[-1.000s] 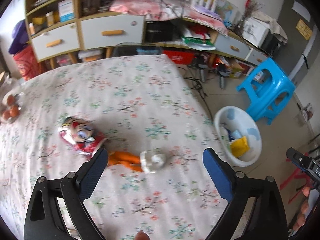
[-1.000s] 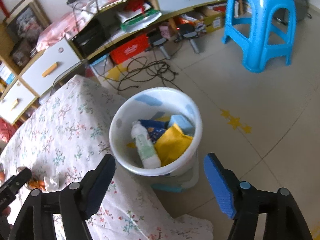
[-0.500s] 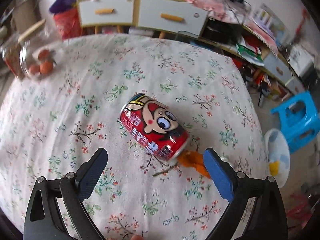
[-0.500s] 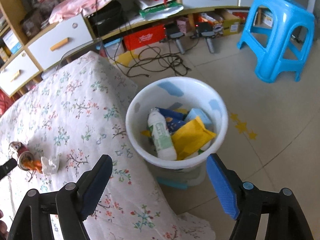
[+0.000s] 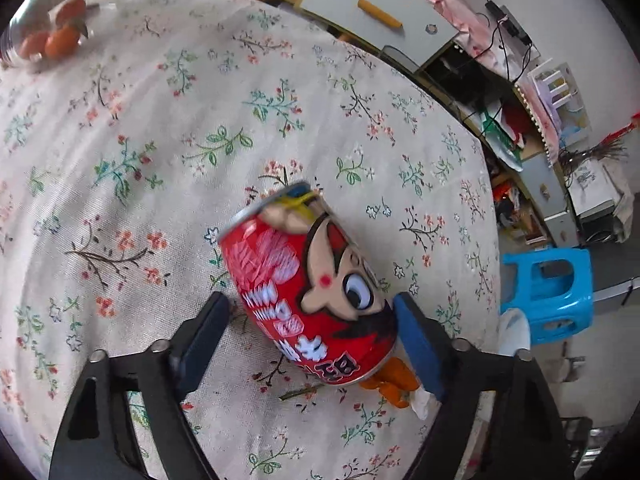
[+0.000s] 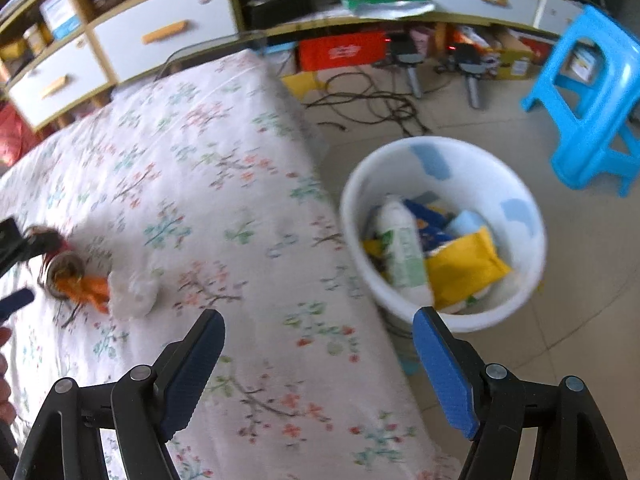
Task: Collect trash
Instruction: 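Grasp the red milk-drink can with the left tool, then grasp the white crumpled tissue with the right tool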
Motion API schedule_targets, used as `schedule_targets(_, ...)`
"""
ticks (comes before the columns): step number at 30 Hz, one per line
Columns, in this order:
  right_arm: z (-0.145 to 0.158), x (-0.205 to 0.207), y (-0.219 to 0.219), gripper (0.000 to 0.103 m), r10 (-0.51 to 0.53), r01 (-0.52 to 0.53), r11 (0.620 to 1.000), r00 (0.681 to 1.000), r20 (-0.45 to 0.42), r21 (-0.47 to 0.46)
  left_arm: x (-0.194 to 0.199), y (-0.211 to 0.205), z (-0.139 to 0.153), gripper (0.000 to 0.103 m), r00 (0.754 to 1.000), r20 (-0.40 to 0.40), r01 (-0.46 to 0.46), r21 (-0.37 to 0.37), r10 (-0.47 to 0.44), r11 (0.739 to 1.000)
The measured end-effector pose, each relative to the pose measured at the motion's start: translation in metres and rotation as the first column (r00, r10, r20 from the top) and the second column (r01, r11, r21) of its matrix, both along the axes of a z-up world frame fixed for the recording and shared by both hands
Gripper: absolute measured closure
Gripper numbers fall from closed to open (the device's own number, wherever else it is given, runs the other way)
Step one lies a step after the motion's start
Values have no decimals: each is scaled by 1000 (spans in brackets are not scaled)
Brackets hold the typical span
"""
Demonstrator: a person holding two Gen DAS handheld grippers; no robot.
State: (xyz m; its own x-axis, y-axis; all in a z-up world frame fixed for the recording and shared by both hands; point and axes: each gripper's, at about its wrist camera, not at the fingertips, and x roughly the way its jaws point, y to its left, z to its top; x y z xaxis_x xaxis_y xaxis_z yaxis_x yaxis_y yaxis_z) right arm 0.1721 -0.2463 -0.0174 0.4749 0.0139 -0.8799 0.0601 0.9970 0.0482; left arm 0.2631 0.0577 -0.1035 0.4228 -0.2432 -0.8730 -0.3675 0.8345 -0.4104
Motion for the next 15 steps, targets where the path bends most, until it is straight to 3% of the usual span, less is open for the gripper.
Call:
schedule_targets(7,-8,2,38,22,98,-98,995,995,4,-31,-16,8,5,29,998,-13,54,-7,-54,999)
schedule_targets(15,-23,15,67,22,133,-131,989,991,-22,67,-49,43,14,29,998,-13,59,28,-59,998)
